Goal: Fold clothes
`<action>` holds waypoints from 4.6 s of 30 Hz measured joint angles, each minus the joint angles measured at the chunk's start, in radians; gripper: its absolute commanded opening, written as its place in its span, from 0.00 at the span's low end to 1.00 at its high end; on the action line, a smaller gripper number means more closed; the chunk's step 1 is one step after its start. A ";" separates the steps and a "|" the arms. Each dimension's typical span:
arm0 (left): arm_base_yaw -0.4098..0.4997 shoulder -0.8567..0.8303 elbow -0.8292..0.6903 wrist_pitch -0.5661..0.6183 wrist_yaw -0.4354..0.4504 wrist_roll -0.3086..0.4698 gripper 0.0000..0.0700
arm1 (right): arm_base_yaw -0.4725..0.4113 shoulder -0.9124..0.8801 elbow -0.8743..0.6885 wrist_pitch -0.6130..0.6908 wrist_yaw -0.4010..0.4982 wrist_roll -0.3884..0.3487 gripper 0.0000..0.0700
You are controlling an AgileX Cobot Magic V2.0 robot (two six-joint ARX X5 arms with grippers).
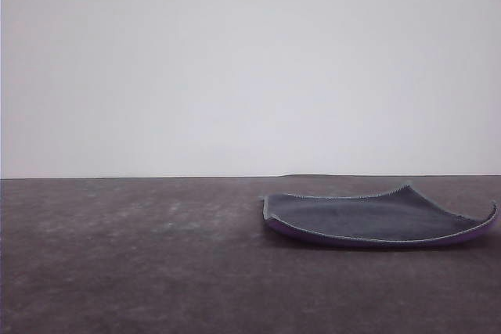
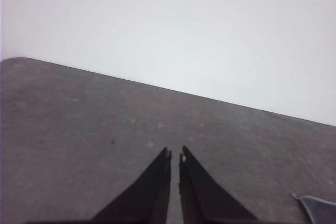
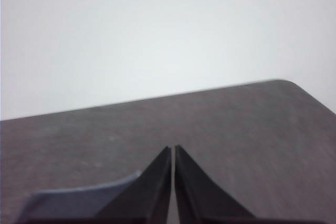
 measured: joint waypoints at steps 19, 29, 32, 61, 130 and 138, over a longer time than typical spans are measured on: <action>-0.163 0.666 0.305 -0.074 0.283 0.007 0.04 | 0.000 0.663 0.375 -0.287 -0.192 -0.126 0.01; -0.271 0.759 0.305 -0.114 0.288 0.007 0.04 | 0.000 0.815 0.375 -0.329 -0.214 -0.147 0.01; -0.294 0.759 0.305 -0.113 0.288 0.007 0.04 | 0.000 0.823 0.375 -0.334 -0.214 -0.153 0.01; -0.374 0.852 0.383 -0.064 0.327 0.008 0.45 | 0.000 0.875 0.375 -0.254 -0.276 -0.161 0.67; -0.509 1.665 1.132 -0.132 0.392 -0.123 0.11 | -0.057 1.602 0.824 -0.138 -0.681 -0.108 0.06; -0.509 1.665 1.132 -0.128 0.374 -0.124 0.01 | -0.057 1.602 0.824 -0.140 -0.678 -0.108 0.01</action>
